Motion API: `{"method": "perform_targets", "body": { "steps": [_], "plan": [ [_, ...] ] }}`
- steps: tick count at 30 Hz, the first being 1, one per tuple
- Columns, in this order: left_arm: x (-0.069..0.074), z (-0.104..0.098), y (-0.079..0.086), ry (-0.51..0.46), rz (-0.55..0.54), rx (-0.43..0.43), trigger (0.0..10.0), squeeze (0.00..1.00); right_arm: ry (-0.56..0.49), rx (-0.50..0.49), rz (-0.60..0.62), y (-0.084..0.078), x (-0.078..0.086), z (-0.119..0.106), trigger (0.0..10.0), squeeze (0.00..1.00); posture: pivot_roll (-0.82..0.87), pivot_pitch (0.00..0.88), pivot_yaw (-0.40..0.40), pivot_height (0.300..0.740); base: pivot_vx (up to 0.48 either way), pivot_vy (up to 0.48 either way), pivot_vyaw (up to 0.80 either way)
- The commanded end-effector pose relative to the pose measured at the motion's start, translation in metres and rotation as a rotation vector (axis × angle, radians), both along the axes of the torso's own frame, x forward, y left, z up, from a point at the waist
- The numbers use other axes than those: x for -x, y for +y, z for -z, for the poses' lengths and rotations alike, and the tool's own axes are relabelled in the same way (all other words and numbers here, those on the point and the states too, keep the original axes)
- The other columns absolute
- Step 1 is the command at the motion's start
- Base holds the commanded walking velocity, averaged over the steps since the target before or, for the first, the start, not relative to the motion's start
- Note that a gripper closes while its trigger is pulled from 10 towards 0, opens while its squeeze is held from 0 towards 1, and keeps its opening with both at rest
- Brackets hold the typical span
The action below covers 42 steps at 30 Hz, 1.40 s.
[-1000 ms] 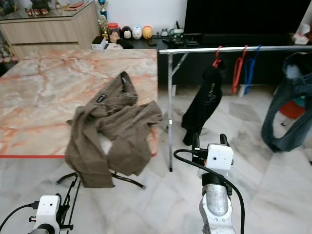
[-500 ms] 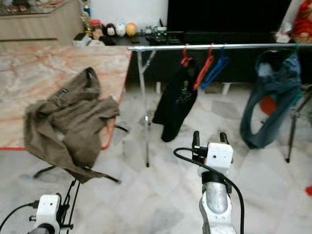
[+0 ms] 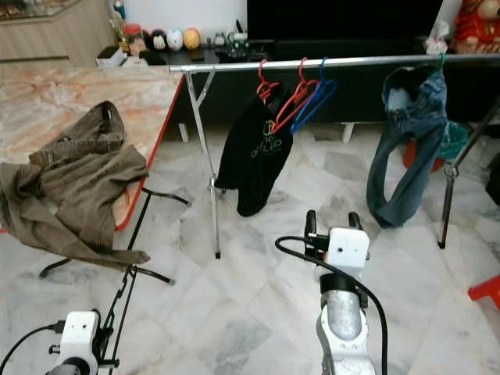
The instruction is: Hang hanger
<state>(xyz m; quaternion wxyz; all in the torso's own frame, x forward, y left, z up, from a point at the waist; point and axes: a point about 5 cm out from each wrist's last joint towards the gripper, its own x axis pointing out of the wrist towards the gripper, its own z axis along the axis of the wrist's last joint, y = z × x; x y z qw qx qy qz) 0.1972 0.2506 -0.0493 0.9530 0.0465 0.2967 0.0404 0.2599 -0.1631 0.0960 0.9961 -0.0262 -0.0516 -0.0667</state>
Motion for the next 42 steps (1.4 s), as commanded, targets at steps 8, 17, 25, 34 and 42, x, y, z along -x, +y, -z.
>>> {"method": "perform_targets", "body": {
  "steps": [8, 17, 25, 34, 42],
  "plan": [
    [0.009, 0.005, 0.001, 0.056, 0.058, -0.009, 10.0, 0.0, 0.065, -0.001, 0.0, 0.004, -0.001, 0.013, 10.0, 0.0, 0.09, 0.018, 0.036, 0.74, 0.0, 0.0, 0.0],
    [0.015, 0.01, 0.0, 0.095, 0.096, -0.027, 10.0, 0.0, 0.081, -0.033, 0.022, 0.0, 0.002, 0.018, 10.0, 0.0, 0.09, 0.019, 0.04, 0.74, 0.0, 0.0, 0.0],
    [0.017, 0.011, -0.002, 0.106, 0.102, -0.034, 10.0, 0.0, 0.075, -0.031, 0.016, 0.002, 0.0, 0.017, 10.0, 0.0, 0.1, 0.012, 0.04, 0.74, 0.0, 0.0, 0.0],
    [0.017, 0.01, 0.003, 0.114, 0.095, -0.038, 10.0, 0.0, 0.074, -0.028, 0.009, 0.002, -0.002, 0.017, 10.0, 0.0, 0.1, 0.0, 0.04, 0.74, 0.0, 0.0, 0.0],
    [0.016, 0.01, 0.002, 0.114, 0.096, -0.046, 10.0, 0.0, 0.077, -0.027, 0.006, 0.003, -0.002, 0.018, 10.0, 0.0, 0.1, 0.002, 0.04, 0.74, 0.0, -0.18, 0.0]
  ]
}}
